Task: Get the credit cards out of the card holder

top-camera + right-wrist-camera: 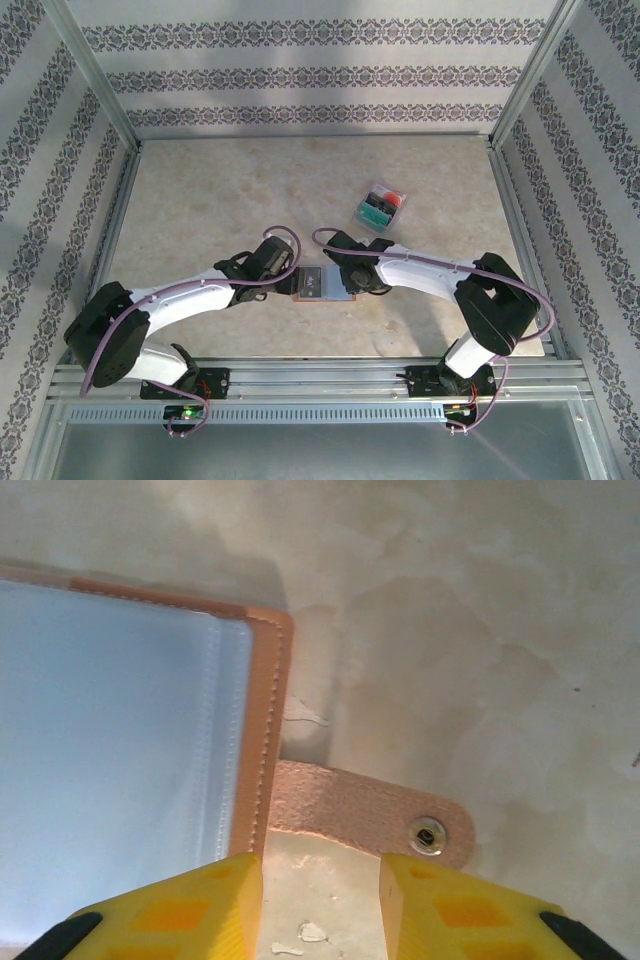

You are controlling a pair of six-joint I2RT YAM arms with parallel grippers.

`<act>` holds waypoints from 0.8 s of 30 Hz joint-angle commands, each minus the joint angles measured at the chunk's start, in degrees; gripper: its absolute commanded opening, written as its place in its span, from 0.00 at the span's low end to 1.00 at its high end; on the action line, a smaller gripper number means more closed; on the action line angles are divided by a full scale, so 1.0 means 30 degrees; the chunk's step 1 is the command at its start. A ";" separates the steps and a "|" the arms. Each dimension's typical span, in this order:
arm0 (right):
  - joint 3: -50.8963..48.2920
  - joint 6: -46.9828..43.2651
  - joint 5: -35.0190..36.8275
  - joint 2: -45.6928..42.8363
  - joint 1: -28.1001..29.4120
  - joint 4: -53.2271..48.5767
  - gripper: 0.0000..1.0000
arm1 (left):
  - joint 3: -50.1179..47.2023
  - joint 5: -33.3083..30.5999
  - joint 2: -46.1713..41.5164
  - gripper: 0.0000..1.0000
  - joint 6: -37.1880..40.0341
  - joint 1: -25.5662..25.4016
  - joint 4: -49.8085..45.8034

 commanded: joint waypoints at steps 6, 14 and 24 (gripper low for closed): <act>-0.0146 0.0759 -0.2554 -0.2060 -0.0463 0.1352 0.36 | 0.0352 0.1395 0.1444 0.42 0.0362 -0.0607 0.1307; 0.0153 0.1363 -0.6026 -0.1333 -0.0501 0.3623 0.28 | -0.0185 0.2132 0.2063 0.30 -0.0634 -0.0563 0.3405; 0.0586 0.1684 -0.7496 0.0370 -0.0413 0.5221 0.21 | -0.0927 0.2561 0.2838 0.21 -0.1480 0.0169 0.4552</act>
